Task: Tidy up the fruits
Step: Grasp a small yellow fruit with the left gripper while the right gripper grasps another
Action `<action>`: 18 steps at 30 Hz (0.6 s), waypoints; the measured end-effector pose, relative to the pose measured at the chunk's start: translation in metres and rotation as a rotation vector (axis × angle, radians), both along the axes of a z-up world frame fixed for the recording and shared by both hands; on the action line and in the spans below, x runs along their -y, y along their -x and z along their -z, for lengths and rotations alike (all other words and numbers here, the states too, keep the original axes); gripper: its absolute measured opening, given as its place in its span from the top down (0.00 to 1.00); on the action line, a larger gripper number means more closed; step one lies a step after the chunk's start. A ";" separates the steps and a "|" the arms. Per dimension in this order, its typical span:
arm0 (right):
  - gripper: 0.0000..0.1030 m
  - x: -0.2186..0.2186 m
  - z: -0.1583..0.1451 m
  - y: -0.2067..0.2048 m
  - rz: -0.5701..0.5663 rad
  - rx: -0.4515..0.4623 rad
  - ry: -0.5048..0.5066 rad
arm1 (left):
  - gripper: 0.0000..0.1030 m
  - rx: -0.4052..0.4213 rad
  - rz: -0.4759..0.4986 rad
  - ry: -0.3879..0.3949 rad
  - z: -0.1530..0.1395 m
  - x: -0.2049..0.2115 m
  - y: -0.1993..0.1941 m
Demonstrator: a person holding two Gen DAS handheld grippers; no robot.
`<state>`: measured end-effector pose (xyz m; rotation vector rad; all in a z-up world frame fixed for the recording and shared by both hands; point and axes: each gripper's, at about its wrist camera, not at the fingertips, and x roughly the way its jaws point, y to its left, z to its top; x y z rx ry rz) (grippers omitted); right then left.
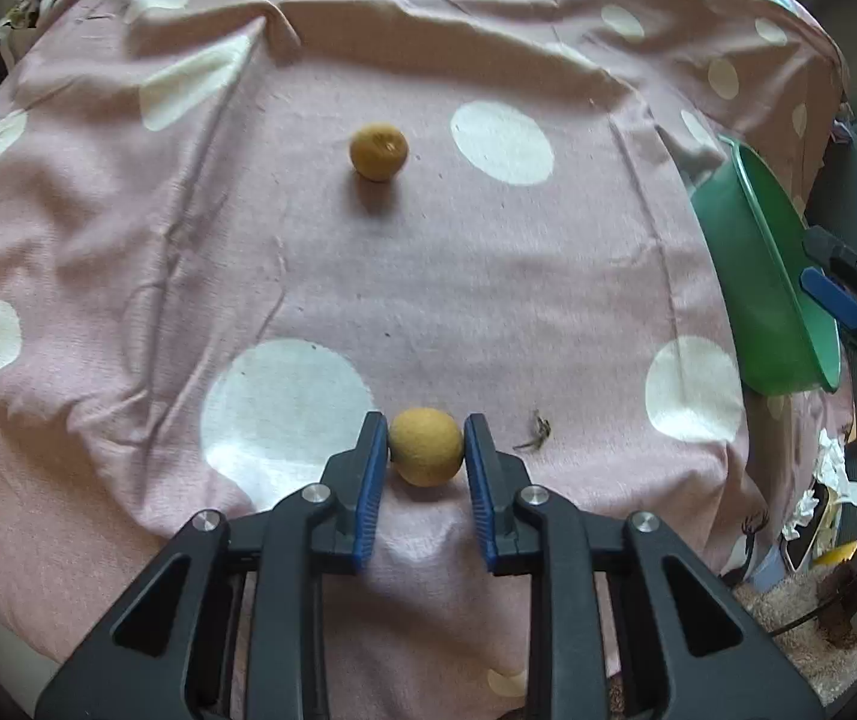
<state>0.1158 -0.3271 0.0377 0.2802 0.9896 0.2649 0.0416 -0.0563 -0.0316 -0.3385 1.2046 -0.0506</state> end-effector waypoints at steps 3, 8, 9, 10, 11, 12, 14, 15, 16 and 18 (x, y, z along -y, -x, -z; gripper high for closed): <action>0.48 -0.016 -0.002 0.000 -0.029 0.019 -0.002 | 0.75 0.115 -0.094 0.006 -0.017 -0.021 0.009; 0.48 -0.073 0.000 -0.007 -0.154 0.041 -0.031 | 0.75 0.280 -0.238 -0.061 -0.036 -0.051 0.024; 0.48 -0.088 0.003 -0.009 -0.182 0.039 -0.037 | 0.75 0.298 -0.256 -0.068 -0.035 -0.054 0.026; 0.48 -0.104 0.006 -0.012 -0.210 0.033 -0.044 | 0.75 0.312 -0.271 -0.064 -0.033 -0.057 0.027; 0.48 -0.119 0.010 -0.015 -0.244 0.027 -0.050 | 0.75 0.320 -0.284 -0.061 -0.030 -0.061 0.025; 0.48 -0.134 0.014 -0.018 -0.274 0.021 -0.058 | 0.75 0.318 -0.299 -0.062 -0.028 -0.063 0.026; 0.48 -0.162 0.024 -0.025 -0.319 -0.005 -0.055 | 0.75 0.312 -0.303 -0.065 -0.022 -0.066 0.026; 0.48 -0.174 0.030 -0.029 -0.337 -0.023 -0.049 | 0.75 0.308 -0.311 -0.060 -0.019 -0.068 0.025; 0.48 -0.186 0.035 -0.032 -0.353 -0.036 -0.044 | 0.75 0.303 -0.316 -0.053 -0.017 -0.070 0.025; 0.48 -0.204 0.044 -0.037 -0.353 -0.035 0.013 | 0.75 0.300 -0.326 -0.040 -0.015 -0.072 0.026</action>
